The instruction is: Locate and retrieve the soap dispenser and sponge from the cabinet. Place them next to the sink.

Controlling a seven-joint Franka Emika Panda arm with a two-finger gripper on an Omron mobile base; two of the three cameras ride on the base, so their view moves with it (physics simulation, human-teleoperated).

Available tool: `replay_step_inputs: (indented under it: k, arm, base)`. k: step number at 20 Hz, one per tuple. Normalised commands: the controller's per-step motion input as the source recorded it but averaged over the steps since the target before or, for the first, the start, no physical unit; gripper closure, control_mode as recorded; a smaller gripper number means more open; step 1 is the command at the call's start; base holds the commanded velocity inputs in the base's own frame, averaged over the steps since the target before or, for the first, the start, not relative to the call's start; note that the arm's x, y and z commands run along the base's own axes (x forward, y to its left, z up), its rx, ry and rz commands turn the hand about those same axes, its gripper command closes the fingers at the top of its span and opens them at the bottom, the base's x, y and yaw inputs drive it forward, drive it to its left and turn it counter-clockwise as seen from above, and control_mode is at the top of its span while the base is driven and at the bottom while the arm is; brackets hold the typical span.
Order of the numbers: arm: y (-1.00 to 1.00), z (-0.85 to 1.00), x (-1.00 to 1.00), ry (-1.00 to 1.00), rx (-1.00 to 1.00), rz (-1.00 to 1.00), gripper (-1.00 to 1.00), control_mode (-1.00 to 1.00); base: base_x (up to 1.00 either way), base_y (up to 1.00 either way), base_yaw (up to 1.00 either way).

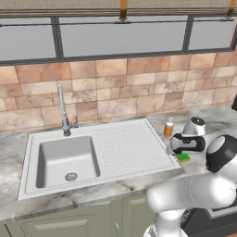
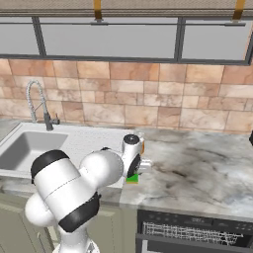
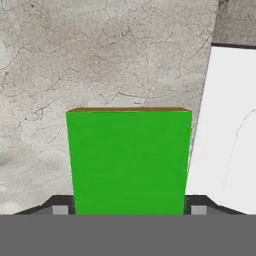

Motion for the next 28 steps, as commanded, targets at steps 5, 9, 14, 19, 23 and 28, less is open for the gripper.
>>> replay_step_inputs:
  k: [5,9,14,19,23,28]
  arm:
    - [0.00,-0.21,0.14,0.03,0.04,0.04,-1.00,-1.00]
    - [0.00,-0.09,0.08,0.03,0.02,0.02,-1.00,-1.00]
    - [0.05,0.15,-0.04,0.04,-0.01,0.01,-1.00,-1.00]
    - [0.16,0.28,-0.28,0.01,0.00,0.00,-1.00,-1.00]
    - [0.14,0.35,-0.48,-0.02,0.05,-0.01,-1.00,-1.00]
    - [0.30,0.48,-0.56,-0.04,0.07,-0.05,-1.00,-1.00]
  base:
    - [0.00,0.00,0.00]
    - [0.00,0.00,0.00]
    - [0.00,0.00,0.00]
    - [0.00,0.00,0.00]
    - [0.00,0.00,0.00]
    - [0.00,0.00,0.00]
